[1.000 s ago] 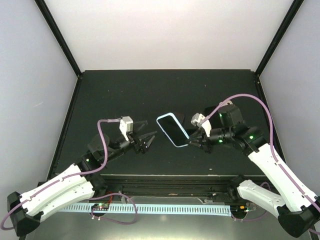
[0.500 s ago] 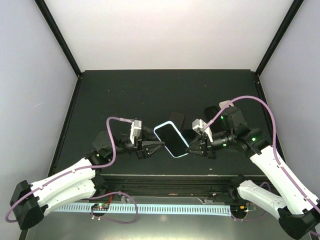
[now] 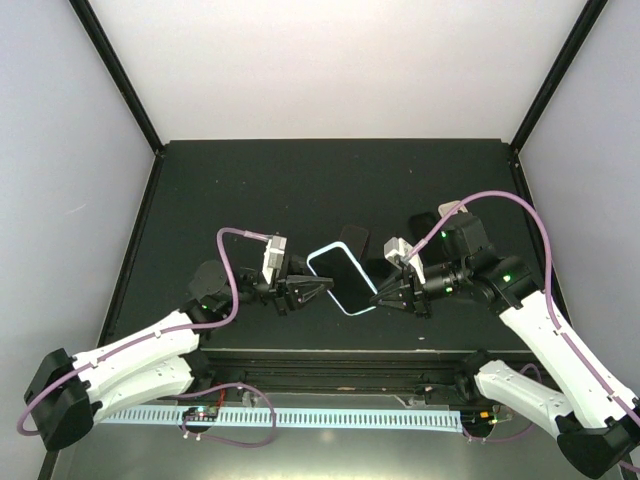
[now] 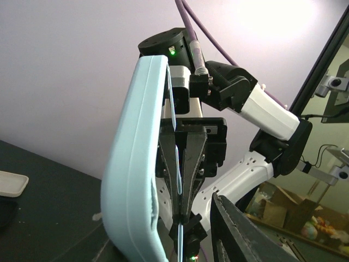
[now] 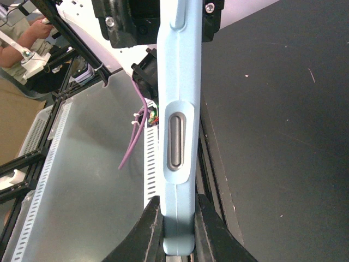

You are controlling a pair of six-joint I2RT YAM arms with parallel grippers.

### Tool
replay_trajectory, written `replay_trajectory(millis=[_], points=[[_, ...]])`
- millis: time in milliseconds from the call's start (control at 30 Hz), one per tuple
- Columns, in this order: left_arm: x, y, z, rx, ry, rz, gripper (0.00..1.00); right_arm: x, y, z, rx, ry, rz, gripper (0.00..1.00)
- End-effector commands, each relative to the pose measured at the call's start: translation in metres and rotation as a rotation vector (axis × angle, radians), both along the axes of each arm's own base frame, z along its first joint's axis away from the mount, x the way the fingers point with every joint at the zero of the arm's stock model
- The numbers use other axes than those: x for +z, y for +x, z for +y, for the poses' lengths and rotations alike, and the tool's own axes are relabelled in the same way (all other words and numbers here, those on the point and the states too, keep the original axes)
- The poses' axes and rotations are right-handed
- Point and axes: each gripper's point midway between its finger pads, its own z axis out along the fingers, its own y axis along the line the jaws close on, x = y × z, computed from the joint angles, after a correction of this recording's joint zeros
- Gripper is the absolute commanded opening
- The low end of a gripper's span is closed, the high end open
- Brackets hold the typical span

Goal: Take the phone out of the phone case
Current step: Adjust the phone, then remove the phone case from the phone.

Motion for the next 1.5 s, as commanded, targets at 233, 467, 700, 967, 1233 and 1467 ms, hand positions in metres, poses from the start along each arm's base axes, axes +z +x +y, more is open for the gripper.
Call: replay_trajectory(millis=[233,467,700,967,1233,1467], points=[[0.017,-0.003,-0.002,-0.032,-0.039,-0.042,0.15,0.016,0.003,0.005,0.022,0.062,-0.062,0.03],[0.006,-0.001,-0.006,-0.03,0.026,-0.043,0.04,0.014,0.003,0.005,0.027,0.061,-0.063,0.04],[-0.008,-0.001,0.002,-0.033,0.118,-0.045,0.02,-0.001,-0.011,-0.004,0.125,-0.006,-0.144,0.38],[-0.009,-0.016,0.006,-0.136,0.181,-0.075,0.01,-0.029,-0.015,-0.02,0.215,-0.143,-0.281,0.55],[0.01,-0.02,0.007,-0.169,0.118,-0.075,0.02,-0.031,-0.011,-0.015,0.204,-0.146,-0.31,0.56],[0.013,-0.017,0.005,-0.167,0.104,-0.057,0.01,-0.033,-0.019,-0.004,0.254,-0.139,-0.303,0.5]])
